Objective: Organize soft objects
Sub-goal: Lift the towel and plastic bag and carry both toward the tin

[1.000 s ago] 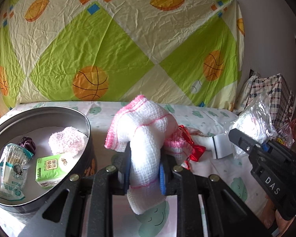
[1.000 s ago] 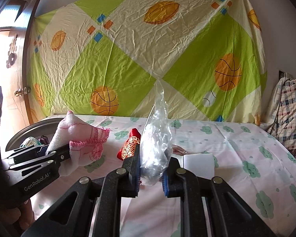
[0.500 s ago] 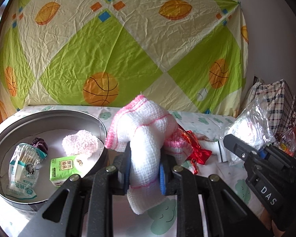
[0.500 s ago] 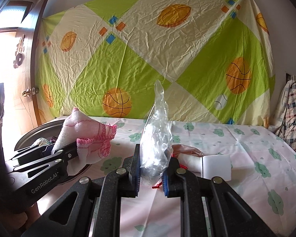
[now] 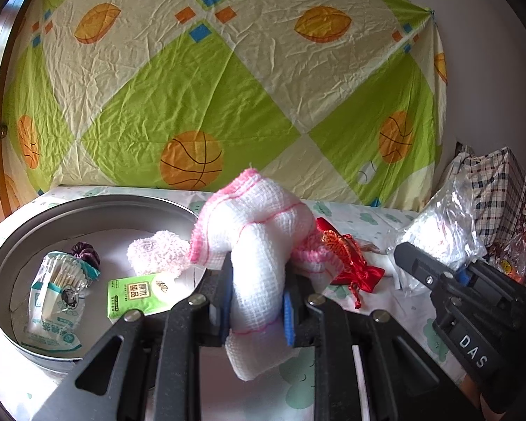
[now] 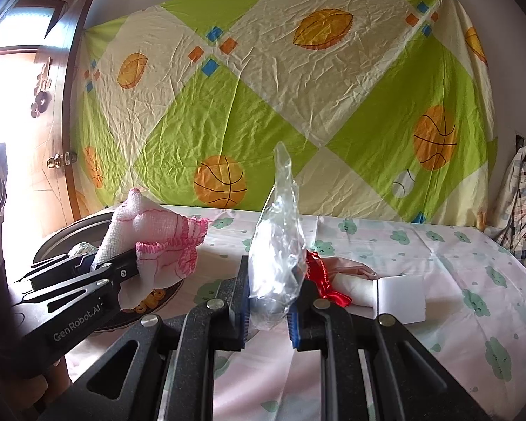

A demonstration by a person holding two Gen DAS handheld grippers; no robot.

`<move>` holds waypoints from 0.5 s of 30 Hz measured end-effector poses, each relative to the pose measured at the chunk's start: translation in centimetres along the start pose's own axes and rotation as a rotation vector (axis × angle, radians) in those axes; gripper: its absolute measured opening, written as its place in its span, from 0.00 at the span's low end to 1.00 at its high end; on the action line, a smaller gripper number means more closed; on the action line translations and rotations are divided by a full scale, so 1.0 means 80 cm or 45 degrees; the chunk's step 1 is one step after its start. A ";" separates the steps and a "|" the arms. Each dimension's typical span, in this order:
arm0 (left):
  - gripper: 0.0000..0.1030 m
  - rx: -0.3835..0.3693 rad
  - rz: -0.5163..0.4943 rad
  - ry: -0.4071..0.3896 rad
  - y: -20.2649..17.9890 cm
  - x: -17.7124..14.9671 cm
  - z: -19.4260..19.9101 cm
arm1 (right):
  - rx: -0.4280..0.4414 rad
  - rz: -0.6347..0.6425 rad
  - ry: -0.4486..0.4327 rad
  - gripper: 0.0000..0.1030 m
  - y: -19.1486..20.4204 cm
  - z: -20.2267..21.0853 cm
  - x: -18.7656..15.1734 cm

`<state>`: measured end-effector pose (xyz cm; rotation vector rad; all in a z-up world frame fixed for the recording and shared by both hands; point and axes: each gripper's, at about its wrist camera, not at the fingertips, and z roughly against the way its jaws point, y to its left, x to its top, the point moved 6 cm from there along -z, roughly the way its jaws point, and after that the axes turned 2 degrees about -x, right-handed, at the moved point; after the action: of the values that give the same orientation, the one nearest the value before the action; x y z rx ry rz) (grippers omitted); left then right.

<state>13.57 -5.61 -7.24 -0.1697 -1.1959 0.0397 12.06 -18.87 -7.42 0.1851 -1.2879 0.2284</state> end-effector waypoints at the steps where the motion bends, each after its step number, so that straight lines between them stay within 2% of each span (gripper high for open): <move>1: 0.20 0.002 0.002 0.000 0.002 0.000 0.000 | 0.002 0.002 -0.001 0.18 0.002 0.000 0.000; 15: 0.20 0.045 0.032 -0.034 0.032 0.002 0.014 | 0.066 0.031 0.003 0.18 0.036 -0.003 0.000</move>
<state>12.74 -2.91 -7.08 -0.1535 -1.2186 0.0853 11.51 -16.02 -7.48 0.2138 -1.2832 0.2829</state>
